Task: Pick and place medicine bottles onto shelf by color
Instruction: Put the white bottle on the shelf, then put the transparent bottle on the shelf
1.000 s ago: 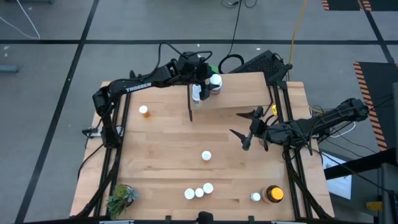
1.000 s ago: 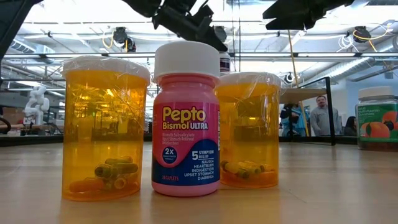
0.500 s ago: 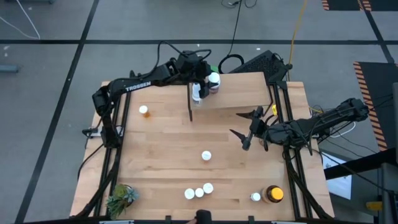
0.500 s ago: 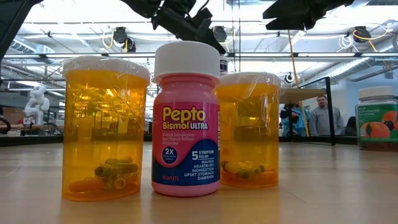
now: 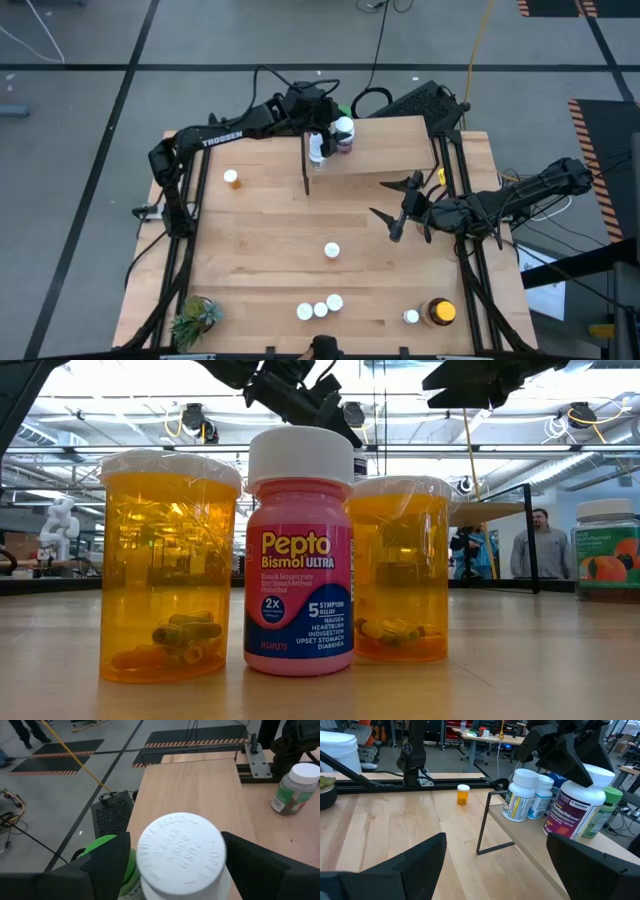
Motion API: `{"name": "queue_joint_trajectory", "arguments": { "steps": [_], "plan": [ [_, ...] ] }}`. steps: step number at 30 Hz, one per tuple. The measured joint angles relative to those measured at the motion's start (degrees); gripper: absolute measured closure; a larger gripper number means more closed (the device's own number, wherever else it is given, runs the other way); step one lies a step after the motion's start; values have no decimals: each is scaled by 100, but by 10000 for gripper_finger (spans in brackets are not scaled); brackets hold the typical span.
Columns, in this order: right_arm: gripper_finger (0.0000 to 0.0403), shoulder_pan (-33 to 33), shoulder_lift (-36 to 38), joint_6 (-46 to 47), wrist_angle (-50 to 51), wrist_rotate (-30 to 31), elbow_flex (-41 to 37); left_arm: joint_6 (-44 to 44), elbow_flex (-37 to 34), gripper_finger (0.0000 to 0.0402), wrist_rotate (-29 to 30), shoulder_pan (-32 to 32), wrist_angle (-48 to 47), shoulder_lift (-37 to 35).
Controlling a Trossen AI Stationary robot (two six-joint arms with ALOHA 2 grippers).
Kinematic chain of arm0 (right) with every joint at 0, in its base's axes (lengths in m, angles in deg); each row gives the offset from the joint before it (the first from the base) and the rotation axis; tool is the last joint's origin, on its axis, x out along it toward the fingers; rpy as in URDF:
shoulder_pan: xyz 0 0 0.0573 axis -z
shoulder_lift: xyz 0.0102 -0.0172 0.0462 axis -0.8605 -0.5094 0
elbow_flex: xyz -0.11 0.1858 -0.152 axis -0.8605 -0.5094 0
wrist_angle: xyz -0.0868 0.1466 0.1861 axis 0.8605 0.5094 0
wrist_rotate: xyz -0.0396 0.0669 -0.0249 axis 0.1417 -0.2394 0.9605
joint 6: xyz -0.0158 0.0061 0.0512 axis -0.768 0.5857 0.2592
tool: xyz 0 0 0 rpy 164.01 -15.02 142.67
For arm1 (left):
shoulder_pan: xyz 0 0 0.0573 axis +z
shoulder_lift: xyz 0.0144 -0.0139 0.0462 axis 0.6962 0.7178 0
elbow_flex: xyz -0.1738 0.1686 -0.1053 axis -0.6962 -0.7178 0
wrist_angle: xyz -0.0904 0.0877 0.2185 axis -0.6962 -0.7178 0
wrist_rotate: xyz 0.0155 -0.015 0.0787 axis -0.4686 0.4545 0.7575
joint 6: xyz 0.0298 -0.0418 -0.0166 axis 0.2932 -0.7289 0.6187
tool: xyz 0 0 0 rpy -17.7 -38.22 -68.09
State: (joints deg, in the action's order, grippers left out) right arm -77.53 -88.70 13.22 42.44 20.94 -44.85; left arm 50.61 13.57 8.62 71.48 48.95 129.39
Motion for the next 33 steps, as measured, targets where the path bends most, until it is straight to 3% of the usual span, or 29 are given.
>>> {"name": "queue_joint_trajectory", "arguments": {
  "steps": [8, 15, 19, 27, 33],
  "plan": [
    [64, 0, 0, -74, -7, 0, 0, 41, -7, 87, 24, -129, -49, -414],
    [64, 56, -7, -553, -165, -600, -2, 189, -7, 87, 446, -579, -387, -1171],
    [64, 43, 66, -396, 36, -630, -1, 138, 0, 87, 839, -1044, -989, -1585],
    [64, 44, 165, 1045, 2869, -164, 710, -493, -1, 87, 1788, -1855, -2419, -1794],
    [64, 44, 136, 2954, 5107, -928, 1697, -1044, -240, 87, 1805, -2210, -2888, -1707]
  ]
}}
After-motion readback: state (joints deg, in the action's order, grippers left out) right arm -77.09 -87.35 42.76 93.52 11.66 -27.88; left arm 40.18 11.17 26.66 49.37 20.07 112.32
